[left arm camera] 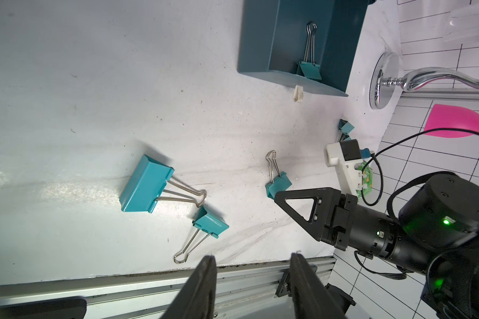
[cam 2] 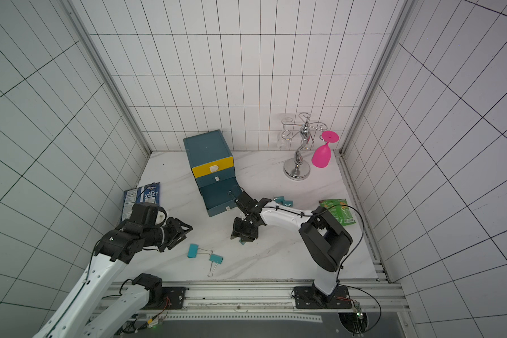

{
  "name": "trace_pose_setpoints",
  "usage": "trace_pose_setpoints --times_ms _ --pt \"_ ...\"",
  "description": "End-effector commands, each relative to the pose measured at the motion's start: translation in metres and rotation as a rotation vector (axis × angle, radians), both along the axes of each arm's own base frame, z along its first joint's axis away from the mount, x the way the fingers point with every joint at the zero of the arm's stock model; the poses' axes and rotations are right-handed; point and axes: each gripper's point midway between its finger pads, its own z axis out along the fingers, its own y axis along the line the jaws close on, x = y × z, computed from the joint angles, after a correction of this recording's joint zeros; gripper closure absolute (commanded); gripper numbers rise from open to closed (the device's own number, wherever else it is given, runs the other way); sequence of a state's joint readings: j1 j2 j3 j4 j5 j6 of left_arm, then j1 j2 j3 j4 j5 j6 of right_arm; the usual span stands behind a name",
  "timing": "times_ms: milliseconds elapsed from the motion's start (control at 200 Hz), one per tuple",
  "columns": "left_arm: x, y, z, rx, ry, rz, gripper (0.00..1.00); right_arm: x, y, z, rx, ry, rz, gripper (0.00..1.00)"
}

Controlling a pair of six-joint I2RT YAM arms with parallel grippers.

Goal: Put the binder clips in the drawer according to color
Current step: Pick up the binder clip at the center of the board.

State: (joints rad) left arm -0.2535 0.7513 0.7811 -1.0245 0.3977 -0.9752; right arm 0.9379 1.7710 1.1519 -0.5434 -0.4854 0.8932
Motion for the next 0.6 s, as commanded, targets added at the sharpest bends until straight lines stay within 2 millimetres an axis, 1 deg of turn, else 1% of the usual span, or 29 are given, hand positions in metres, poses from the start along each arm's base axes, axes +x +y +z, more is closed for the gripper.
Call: trace_pose_setpoints --times_ms 0,40,110,160,230,275,335,400,470,595 --pt "0.004 -0.001 0.006 -0.005 -0.035 -0.009 0.53 -0.004 -0.012 0.011 -0.052 -0.047 0.095 0.48" --pt "0.004 -0.001 0.005 -0.006 -0.033 -0.010 0.53 -0.002 -0.019 0.014 -0.086 -0.084 0.127 0.45" --pt "0.003 -0.001 0.004 -0.006 -0.030 -0.009 0.53 0.001 -0.039 0.016 -0.179 -0.134 0.189 0.40" --pt "0.003 -0.001 0.005 -0.008 -0.031 -0.006 0.53 0.004 -0.048 0.017 -0.225 -0.168 0.236 0.36" --pt "0.003 -0.001 0.005 -0.011 -0.032 -0.002 0.53 0.008 -0.060 0.014 -0.286 -0.205 0.298 0.31" --pt "0.003 -0.001 0.005 -0.013 -0.034 -0.001 0.53 0.011 -0.064 0.010 -0.313 -0.220 0.334 0.29" --pt "0.003 -0.001 0.006 -0.015 -0.034 0.001 0.53 0.014 -0.066 0.003 -0.334 -0.235 0.377 0.29" --pt "0.003 -0.001 0.006 -0.017 -0.034 0.002 0.53 0.019 -0.064 -0.003 -0.341 -0.251 0.418 0.28" --pt "0.003 -0.002 0.007 -0.019 -0.036 0.002 0.53 0.023 -0.059 -0.009 -0.339 -0.267 0.458 0.28" --pt "0.001 0.000 0.008 -0.017 -0.037 0.006 0.53 0.032 -0.046 -0.012 -0.316 -0.287 0.511 0.27"
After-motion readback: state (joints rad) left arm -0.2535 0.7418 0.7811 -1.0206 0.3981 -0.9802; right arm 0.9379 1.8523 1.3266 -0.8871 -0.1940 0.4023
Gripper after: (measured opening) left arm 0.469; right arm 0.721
